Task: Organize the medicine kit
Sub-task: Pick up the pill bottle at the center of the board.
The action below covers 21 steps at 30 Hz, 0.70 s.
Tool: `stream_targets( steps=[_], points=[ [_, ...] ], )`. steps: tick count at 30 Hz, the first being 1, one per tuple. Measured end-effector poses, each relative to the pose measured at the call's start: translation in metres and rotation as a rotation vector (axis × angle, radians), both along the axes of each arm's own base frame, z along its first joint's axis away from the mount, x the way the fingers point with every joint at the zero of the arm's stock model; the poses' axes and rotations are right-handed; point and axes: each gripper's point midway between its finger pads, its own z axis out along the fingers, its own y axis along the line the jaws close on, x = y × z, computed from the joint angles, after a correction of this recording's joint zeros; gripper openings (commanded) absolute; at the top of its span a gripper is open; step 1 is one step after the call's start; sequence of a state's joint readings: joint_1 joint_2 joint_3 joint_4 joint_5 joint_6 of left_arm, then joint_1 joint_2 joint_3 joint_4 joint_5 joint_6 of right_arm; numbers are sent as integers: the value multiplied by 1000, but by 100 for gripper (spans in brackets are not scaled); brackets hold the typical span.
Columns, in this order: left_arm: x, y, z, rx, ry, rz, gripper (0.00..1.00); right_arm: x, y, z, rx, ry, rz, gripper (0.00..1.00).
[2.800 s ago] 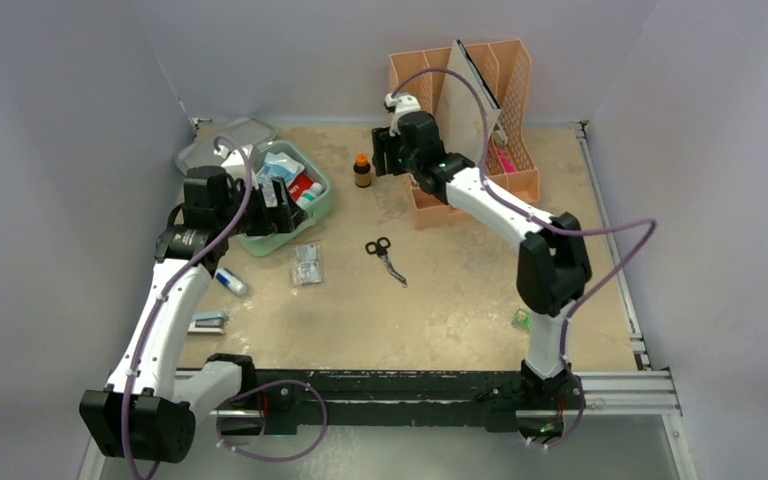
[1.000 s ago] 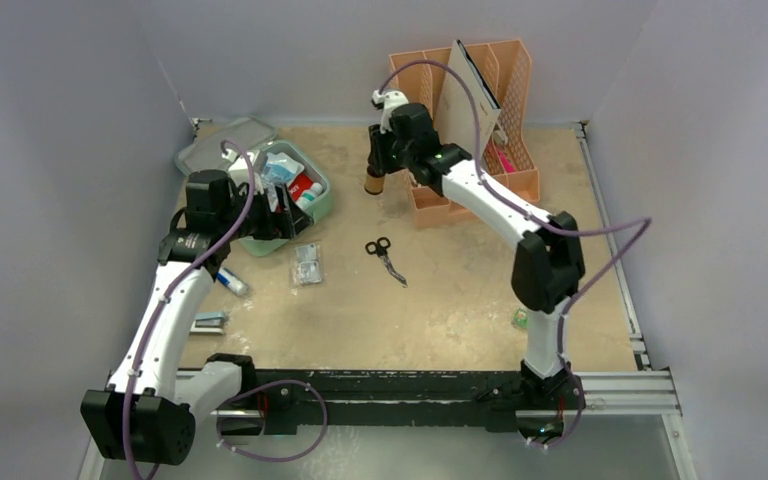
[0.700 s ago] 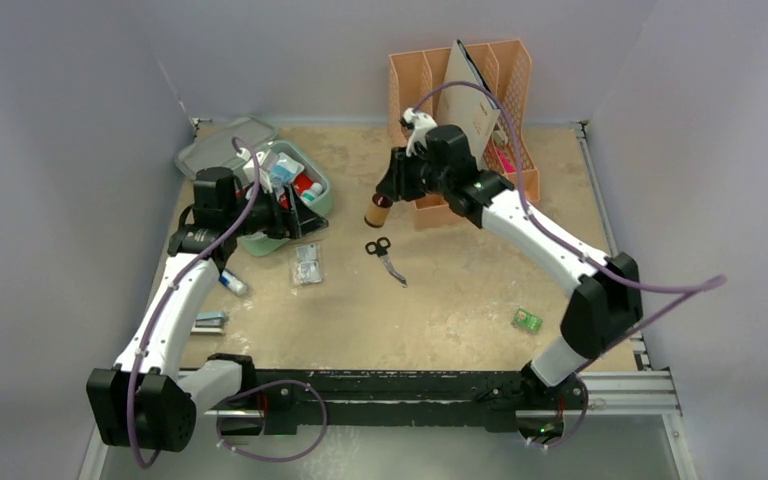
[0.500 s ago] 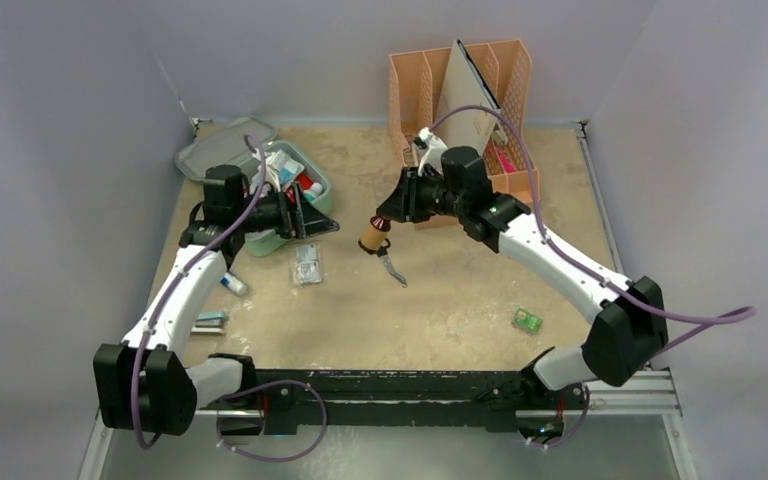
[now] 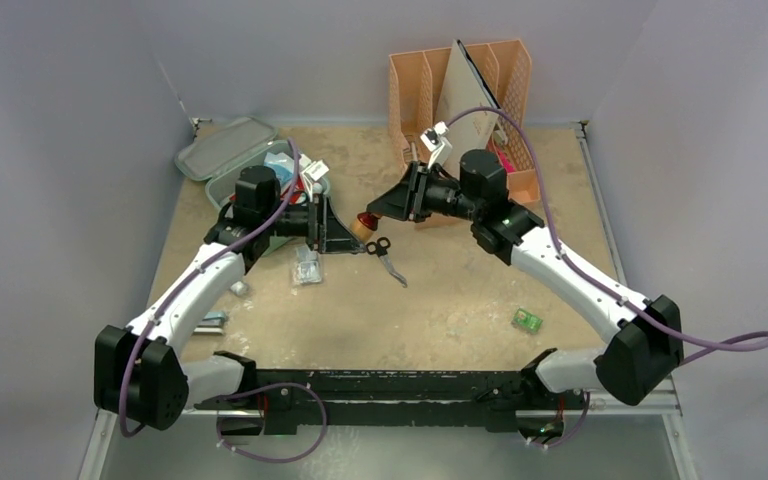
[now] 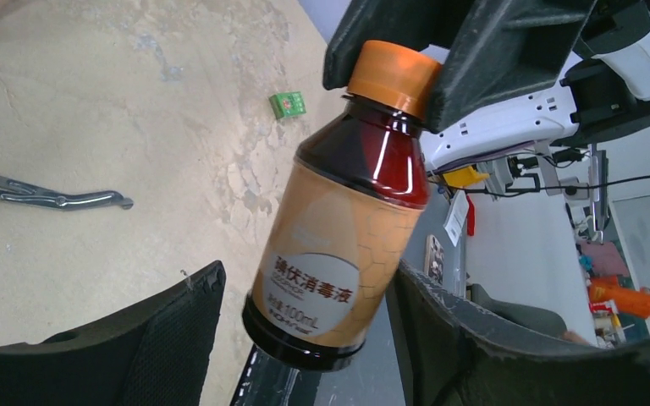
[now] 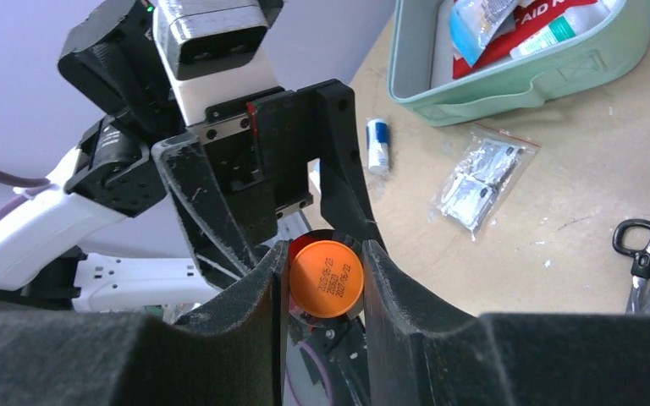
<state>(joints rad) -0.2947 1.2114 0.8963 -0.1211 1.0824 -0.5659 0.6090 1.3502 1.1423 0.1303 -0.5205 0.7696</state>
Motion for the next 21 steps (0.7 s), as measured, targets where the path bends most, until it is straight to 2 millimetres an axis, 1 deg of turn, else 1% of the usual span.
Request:
stream_targets(
  steps=[4, 8, 11, 14, 17, 20, 21],
  points=[
    [-1, -1, 4, -6, -8, -10, 65, -5, -2, 7, 23, -6, 4, 10],
    [1, -2, 12, -11, -24, -10, 68, -9, -2, 6, 27, 5, 16, 10],
    [4, -3, 19, -15, -40, -11, 67, -10, -2, 5, 27, 12, 21, 10],
    [6, -4, 25, -20, -54, -16, 61, -11, -2, 5, 29, 19, 25, 10],
    [7, -6, 29, -23, -57, -24, 51, -12, -1, 5, 32, 24, 31, 11],
    [6, -8, 31, -26, -52, -45, 44, -13, -1, 4, 31, 26, 33, 11],
    [6, -8, 31, -27, -53, -51, 43, -13, -1, 3, 31, 29, 32, 12]
  ],
)
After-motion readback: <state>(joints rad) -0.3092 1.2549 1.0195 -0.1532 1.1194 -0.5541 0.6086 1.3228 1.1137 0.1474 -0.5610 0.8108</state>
